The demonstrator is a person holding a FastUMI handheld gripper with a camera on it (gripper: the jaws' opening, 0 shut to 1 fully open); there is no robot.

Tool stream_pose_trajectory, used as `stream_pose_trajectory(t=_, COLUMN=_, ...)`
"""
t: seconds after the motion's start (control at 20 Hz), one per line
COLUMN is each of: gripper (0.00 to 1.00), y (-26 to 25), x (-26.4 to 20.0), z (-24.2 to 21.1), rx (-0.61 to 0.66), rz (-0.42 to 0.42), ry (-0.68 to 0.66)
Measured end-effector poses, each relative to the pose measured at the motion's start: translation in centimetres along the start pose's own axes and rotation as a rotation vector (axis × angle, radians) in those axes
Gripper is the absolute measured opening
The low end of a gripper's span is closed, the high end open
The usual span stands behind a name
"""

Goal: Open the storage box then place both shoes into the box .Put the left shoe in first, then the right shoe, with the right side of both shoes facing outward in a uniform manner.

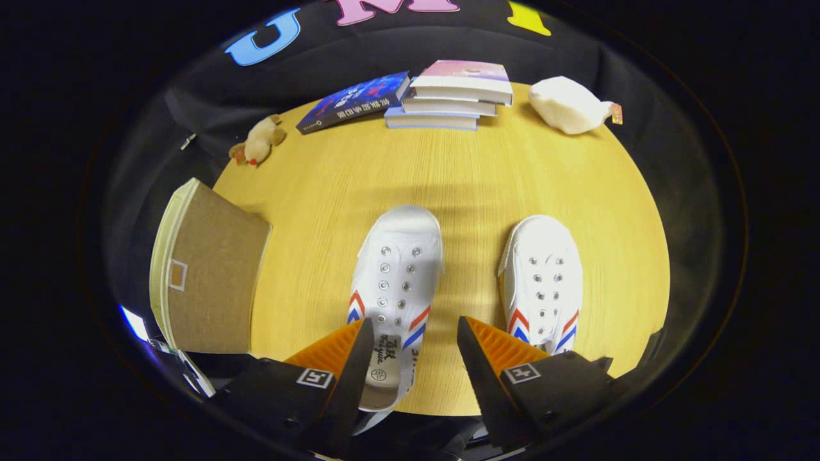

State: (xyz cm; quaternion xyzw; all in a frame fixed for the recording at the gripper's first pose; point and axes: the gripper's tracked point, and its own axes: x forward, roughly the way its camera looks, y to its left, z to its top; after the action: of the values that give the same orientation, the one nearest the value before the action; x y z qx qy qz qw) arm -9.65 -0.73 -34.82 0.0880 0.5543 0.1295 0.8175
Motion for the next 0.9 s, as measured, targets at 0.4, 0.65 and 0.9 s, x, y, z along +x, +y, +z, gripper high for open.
stream_pose_trajectory(t=0.4, gripper=0.55, y=0.8, x=3.4, z=-0.5, rx=0.071, rz=0.06, ry=0.06)
stream_pose_trajectory(t=0.65, gripper=0.11, y=0.0, x=2.4, z=0.5, rx=0.125, rz=0.016, ry=0.015)
stream_pose_trajectory(t=0.9, gripper=0.11, y=0.1, x=-0.6, z=0.7, rx=0.138, rz=-0.013, ry=0.015)
